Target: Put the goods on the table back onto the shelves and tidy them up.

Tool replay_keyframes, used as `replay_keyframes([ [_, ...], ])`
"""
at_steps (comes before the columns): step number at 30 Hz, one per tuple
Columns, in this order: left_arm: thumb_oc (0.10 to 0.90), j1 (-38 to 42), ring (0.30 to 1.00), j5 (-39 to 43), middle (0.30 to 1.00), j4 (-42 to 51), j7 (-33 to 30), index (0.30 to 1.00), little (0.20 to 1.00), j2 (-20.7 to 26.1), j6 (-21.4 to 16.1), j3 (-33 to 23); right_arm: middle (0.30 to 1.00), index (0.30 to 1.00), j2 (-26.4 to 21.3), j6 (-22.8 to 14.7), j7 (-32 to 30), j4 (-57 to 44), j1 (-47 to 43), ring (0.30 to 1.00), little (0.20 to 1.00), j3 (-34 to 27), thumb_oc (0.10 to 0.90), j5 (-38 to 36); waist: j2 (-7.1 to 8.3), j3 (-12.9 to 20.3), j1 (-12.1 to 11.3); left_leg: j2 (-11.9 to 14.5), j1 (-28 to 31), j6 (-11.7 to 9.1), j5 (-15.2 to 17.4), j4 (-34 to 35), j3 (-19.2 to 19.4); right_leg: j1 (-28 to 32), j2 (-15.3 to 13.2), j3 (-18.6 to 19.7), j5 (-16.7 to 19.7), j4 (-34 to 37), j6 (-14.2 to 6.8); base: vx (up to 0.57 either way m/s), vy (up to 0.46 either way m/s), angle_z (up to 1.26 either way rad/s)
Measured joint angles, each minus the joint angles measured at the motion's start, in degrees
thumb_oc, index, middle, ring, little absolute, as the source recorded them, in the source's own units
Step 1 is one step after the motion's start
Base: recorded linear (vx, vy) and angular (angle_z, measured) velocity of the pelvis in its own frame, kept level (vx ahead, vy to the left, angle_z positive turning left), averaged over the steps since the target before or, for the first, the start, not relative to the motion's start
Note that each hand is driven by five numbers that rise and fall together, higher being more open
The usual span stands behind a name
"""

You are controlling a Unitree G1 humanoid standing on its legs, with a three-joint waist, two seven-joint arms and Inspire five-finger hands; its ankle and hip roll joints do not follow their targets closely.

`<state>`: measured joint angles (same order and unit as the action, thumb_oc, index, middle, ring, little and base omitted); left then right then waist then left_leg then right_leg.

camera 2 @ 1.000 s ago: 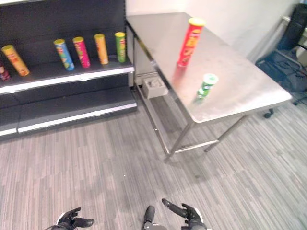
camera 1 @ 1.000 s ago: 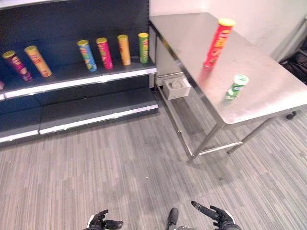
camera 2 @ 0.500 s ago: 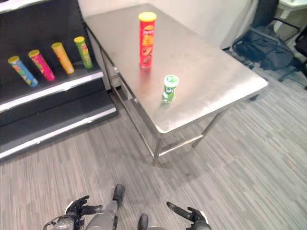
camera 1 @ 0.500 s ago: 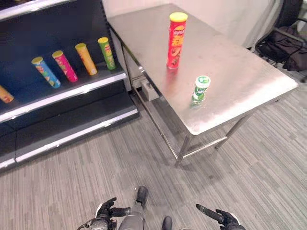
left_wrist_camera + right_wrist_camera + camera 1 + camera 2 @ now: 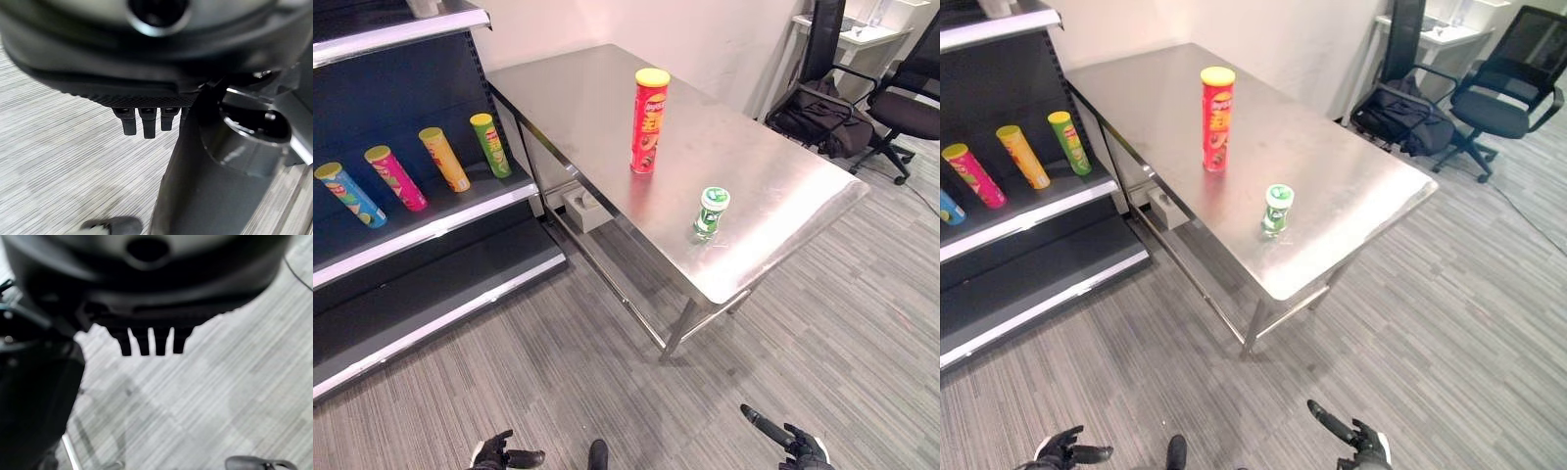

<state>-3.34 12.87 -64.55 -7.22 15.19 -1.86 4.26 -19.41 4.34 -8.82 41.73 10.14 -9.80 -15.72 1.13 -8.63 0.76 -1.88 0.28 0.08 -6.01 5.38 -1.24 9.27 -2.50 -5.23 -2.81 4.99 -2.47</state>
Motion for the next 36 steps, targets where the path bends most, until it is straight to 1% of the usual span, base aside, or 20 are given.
replay_keyframes([
  [1,0.8,-2.66,0.9,-0.03,0.9,0.36,-0.17,0.9,0.9,-1.07,-0.33,-0.82,0.9,0.9,-2.58,-5.51,-1.82,-3.79,1.99,0.9,0.9,-2.15,0.8,0.02,-0.84,0.52,0.41,0.08,-0.03,0.85,0.59,0.23,1.67,-0.55,-0.14,1.25,0.26,0.18,-0.42,0.0,0.0,-0.54],
  [2,0.8,-3.41,0.9,-0.03,0.9,-0.38,-0.12,0.9,0.9,-0.97,-0.11,-0.85,0.9,0.9,-5.32,-6.83,-3.63,-1.69,-0.29,0.9,0.9,-2.53,0.8,0.01,-0.59,0.56,1.53,0.14,0.07,0.83,0.59,0.23,2.41,-0.41,-0.13,2.21,0.34,0.31,-0.53,0.0,0.0,-0.47],
  [4,0.8,-2.87,0.9,-0.76,0.9,-0.41,-0.11,0.9,0.9,-0.39,0.15,-0.92,0.9,0.9,-9.96,-6.04,-5.14,3.69,-1.82,0.9,0.9,-2.71,0.8,-0.15,0.18,0.81,1.45,0.16,-0.65,0.75,0.53,0.24,2.28,-0.66,-0.09,2.15,0.66,0.28,-0.19,0.08,0.017,-0.02],
  [5,0.8,-3.33,0.9,-2.33,0.9,0.77,0.37,0.9,0.9,-1.4,-0.21,-2.52,0.9,0.9,-10.85,2.31,-3.06,-12.45,2.82,0.9,0.9,-10.7,0.8,-1.95,1.0,0.49,1.65,0.17,-0.66,0.72,0.52,0.24,2.31,-1.0,-0.17,2.15,0.73,0.39,-0.11,0.11,-0.004,-0.32],
  [6,0.8,-6.62,0.9,-3.9,0.9,2.22,0.73,0.9,0.9,-4.36,0.25,-1.69,0.9,0.9,-20.11,1.88,-2.03,-44.19,5.61,0.9,0.9,-15.15,0.8,-2.44,-1.44,0.21,4.48,-0.42,0.02,1.03,0.82,0.21,3.97,-0.34,-1.11,2.85,1.36,0.35,-0.96,0.06,-0.032,-0.34],
  [7,0.8,-7.05,0.9,-4.24,0.9,2.75,1.57,0.9,0.9,-3.74,0.26,0.66,0.9,0.9,-27.7,-5.66,-1.64,-48.4,1.4,0.9,0.9,-13.97,0.8,-2.37,-1.51,0.54,5.33,-0.56,1.0,1.2,0.75,0.06,3.76,0.69,-1.16,2.72,1.33,0.33,-1.01,0.02,-0.015,-0.22],
  [8,0.8,-6.24,0.9,-4.61,0.9,3.25,1.86,0.9,0.9,-2.41,-0.59,0.7,0.9,0.9,-30.94,-12.01,-0.51,-47.0,-5.54,0.9,0.9,-13.65,0.8,-2.44,0.0,1.41,4.44,-0.22,1.24,0.89,0.94,-0.03,3.44,0.95,-0.83,1.9,1.25,0.34,-1.11,0.02,-0.013,0.35],
  [9,0.8,-4.41,0.9,-4.64,0.9,4.11,2.1,0.9,0.9,-0.5,-1.19,0.73,0.9,0.9,-32.22,-15.68,0.04,-44.14,-11.89,0.9,0.9,-13.68,0.8,-2.84,1.43,2.48,1.56,0.25,0.55,0.37,0.91,0.09,2.61,0.77,-0.13,1.14,0.9,0.34,-1.05,0.02,-0.019,0.52],
  [10,0.8,-3.45,0.9,-4.75,0.9,4.23,2.29,0.9,0.9,0.41,-1.72,0.71,0.9,0.9,-32.01,-16.64,0.35,-41.99,-15.71,0.9,0.9,-13.04,0.8,-3.22,3.63,3.58,-0.18,0.48,-0.06,0.24,0.82,0.11,1.82,0.3,0.19,0.37,0.77,0.34,-0.96,0.02,-0.023,0.47],
  [11,0.8,-2.87,0.9,-4.77,0.9,4.2,2.49,0.9,0.9,0.66,-1.68,0.74,0.9,0.9,-31.43,-16.58,1.04,-40.07,-18.37,0.9,0.9,-11.38,0.8,-3.36,5.03,4.11,-1.42,0.57,-0.32,0.24,0.79,0.09,1.53,0.1,0.28,0.13,0.76,0.34,-0.96,0.01,-0.017,0.39],
  [12,0.8,-2.66,0.9,-4.78,0.9,3.66,2.85,0.9,0.9,0.61,-1.41,1.12,0.9,0.9,-31.1,-16.46,1.32,-38.56,-19.72,0.9,0.9,-9.3,0.8,-3.37,5.59,4.15,-2.16,0.38,-0.33,0.06,0.59,-0.12,0.81,0.35,0.2,-0.32,0.77,0.35,-0.97,0.01,-0.011,0.35],
  [13,0.8,-2.9,0.9,-4.75,0.9,3.46,3.0,0.9,0.9,0.35,-1.34,1.58,0.9,0.9,-30.41,-16.38,1.88,-38.47,-19.85,0.9,0.9,-8.03,0.8,-3.39,5.66,4.14,-2.57,0.01,-0.35,0.54,0.26,-0.15,-0.03,0.66,-0.06,-0.92,0.77,0.34,-0.98,0.01,-0.008,0.38],
  [14,0.8,-3.14,0.9,-4.42,0.9,3.46,2.99,0.9,0.9,0.14,-1.41,1.47,0.9,0.9,-29.47,-16.31,2.4,-38.3,-19.31,0.9,0.9,-6.82,0.8,-3.4,5.42,3.98,-2.92,-0.36,-0.27,0.7,0.19,-0.16,-0.62,0.91,-0.4,-0.95,0.76,0.35,-1.0,0.02,-0.019,0.4],
  [15,0.8,-3.33,0.9,-4.55,0.9,3.31,2.9,0.9,0.9,0.16,-1.42,1.45,0.9,0.9,-28.78,-15.43,2.69,-37.36,-18.85,0.9,0.9,-3.43,0.8,-3.43,4.42,3.3,-3.03,-1.19,-0.26,1.0,0.13,-0.15,-1.27,1.23,-1.2,-1.0,0.62,0.35,-1.22,0.02,-0.019,0.23],
  [18,0.8,-3.6,0.9,-4.58,0.9,3.28,2.71,0.9,0.9,0.16,-1.41,1.16,0.9,0.9,-28.8,-14.11,3.43,-34.94,-18.63,0.9,0.9,-0.88,0.8,-3.48,1.44,1.4,-3.06,-2.04,-0.36,1.07,0.12,-0.12,-1.28,1.2,-1.96,-1.16,0.6,0.36,-1.28,0.0,-0.006,0.04],
  [19,0.8,-4.43,0.9,-4.58,0.9,3.29,2.54,0.9,0.9,0.42,-1.42,0.99,0.9,0.9,-28.8,-13.31,3.46,-33.49,-18.16,0.9,0.9,0.14,0.8,-3.5,1.16,1.24,-2.99,-2.08,-0.4,1.07,0.12,-0.06,-1.24,1.15,-2.0,-1.19,0.59,0.36,-1.28,0.0,0.0,0.0],
  [23,0.8,-5.5,0.9,-4.55,0.9,3.14,2.55,0.9,0.9,0.29,-1.45,0.17,0.9,0.9,-28.33,-12.08,3.51,-30.16,-17.09,0.9,0.9,1.38,0.8,-3.89,1.36,1.11,-2.77,-1.87,-0.46,1.0,0.06,0.14,-1.96,1.35,-1.68,-2.36,0.41,0.36,-1.53,0.01,-0.012,0.06],
  [28,0.8,-5.22,0.9,-4.55,0.9,3.24,2.65,0.9,0.9,-0.13,-1.47,0.18,0.9,0.9,-25.09,-12.07,3.62,-29.89,-17.06,0.9,0.9,1.49,0.8,-4.87,2.83,0.27,-3.06,-1.94,-0.45,0.79,0.07,0.13,-2.51,1.57,-1.63,-2.62,0.39,0.37,-1.52,0.01,-0.012,0.06],
  [32,0.8,-5.33,0.9,-4.54,0.9,3.23,2.56,0.9,0.9,-0.09,-1.48,0.11,0.9,0.9,-24.29,-11.7,4.45,-29.58,-17.11,0.9,0.9,3.76,0.8,-4.84,2.87,0.22,-3.43,-2.18,-0.56,0.75,0.07,0.14,-2.66,1.58,-1.86,-2.96,0.39,0.37,-1.53,0.01,-0.003,0.02],
  [36,0.8,-5.39,0.9,-4.51,0.9,3.23,2.51,0.9,0.9,-0.06,-1.48,0.17,0.9,0.9,-22.02,-11.14,4.54,-28.03,-17.4,0.9,0.9,5.78,0.8,-4.86,2.66,0.17,-3.85,-2.2,-0.95,0.6,-0.04,0.15,-3.21,1.64,-1.78,-3.96,0.38,0.37,-1.54,0.01,-0.01,0.07],
])
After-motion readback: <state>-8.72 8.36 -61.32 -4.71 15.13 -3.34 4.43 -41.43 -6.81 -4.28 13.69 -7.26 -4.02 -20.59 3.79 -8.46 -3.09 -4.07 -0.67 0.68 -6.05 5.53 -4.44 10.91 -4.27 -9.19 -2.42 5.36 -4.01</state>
